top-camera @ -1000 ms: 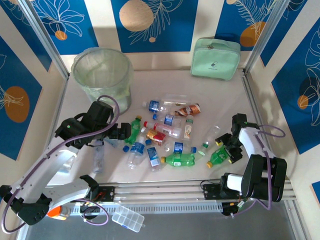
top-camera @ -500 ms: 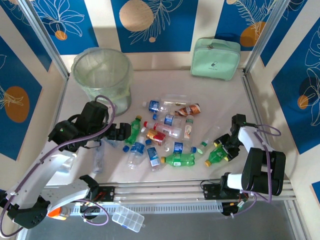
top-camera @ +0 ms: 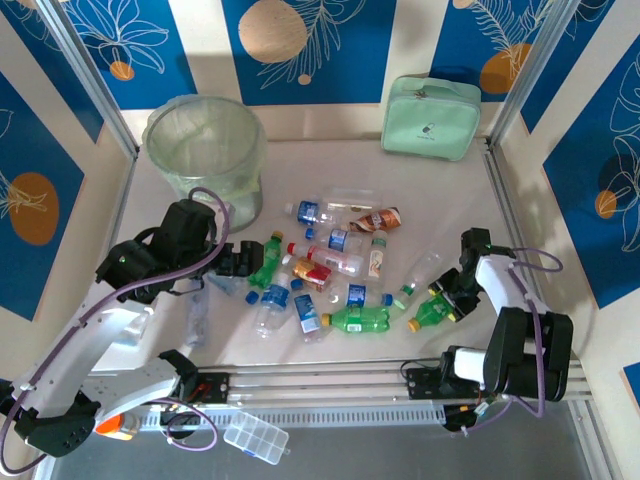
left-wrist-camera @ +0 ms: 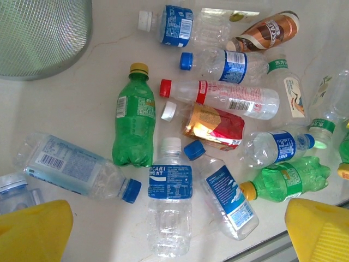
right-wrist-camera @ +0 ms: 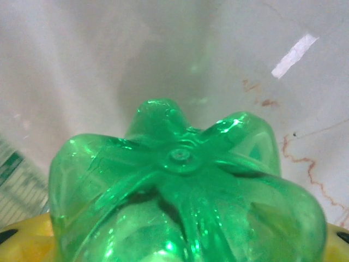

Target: Put the plastic bottles in the bin

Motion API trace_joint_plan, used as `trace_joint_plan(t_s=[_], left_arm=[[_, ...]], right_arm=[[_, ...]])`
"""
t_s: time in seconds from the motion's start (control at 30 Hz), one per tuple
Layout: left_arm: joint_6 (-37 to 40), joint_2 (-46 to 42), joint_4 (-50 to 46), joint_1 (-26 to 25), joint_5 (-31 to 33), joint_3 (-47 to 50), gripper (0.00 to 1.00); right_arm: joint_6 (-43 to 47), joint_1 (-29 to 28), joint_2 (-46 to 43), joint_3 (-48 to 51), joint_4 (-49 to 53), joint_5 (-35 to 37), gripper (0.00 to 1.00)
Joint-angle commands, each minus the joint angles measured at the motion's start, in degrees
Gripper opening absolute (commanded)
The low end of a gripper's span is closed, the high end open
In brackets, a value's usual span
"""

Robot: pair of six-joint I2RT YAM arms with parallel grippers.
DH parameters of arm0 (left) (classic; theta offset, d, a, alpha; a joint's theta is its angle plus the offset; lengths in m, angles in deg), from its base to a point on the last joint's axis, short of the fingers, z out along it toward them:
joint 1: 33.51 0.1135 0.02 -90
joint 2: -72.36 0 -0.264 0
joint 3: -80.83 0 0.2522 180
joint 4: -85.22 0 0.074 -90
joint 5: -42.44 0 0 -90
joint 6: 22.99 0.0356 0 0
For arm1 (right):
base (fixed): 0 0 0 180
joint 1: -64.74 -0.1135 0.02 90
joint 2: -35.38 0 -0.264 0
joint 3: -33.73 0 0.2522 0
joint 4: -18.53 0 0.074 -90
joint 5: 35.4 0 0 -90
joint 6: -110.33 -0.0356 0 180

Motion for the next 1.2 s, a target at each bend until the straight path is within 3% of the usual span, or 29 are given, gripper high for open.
trace_joint_plan(t_s=[0.0, 0.27, 0.43, 0.63, 0.8, 0.9, 1.03, 1.17], left_arm=[[-0.03, -0.19, 1.97, -0.32, 0.87, 0.66, 0.99], [0.96, 0.28, 8.61, -0.34, -3.11, 1.31, 0.99], [2.99, 2.0, 11.48, -0.33, -8.43, 1.29, 0.99], [1.78, 4.9, 19.54, -0.38, -17.83, 2.66, 0.99], [-1.9, 10.39, 28.81, -1.01, -29.08, 3.1, 0.99], [-3.63, 12.71, 36.05, -1.71, -34.35, 3.68, 0.99], [-7.98, 16.5, 47.69, -1.91, -42.65, 4.03, 0.99], [-11.89, 19.77, 57.26, -3.03, -48.19, 3.92, 0.99]], right_arm=[[-1.91, -1.44, -4.15, -2.93, 5.59, 0.63, 0.53], [-2.05, -4.09, -12.05, -10.01, 9.97, -2.38, 0.44], [0.1, -6.8, -14.57, -19.12, 12.09, -6.0, 0.44], [1.82, -13.09, -13.2, -28.27, 8.65, -17.8, 0.45], [-2.48, -19.78, -15.91, -28.71, -0.57, -17.78, 0.45], [-6.23, -22.24, -17.32, -25.44, -11.18, -20.13, 0.45], [-4.84, -27.95, -16.38, -24.48, -20.61, -16.92, 0.46], [-4.91, -29.24, -15.15, -23.57, -29.08, -18.37, 0.47]])
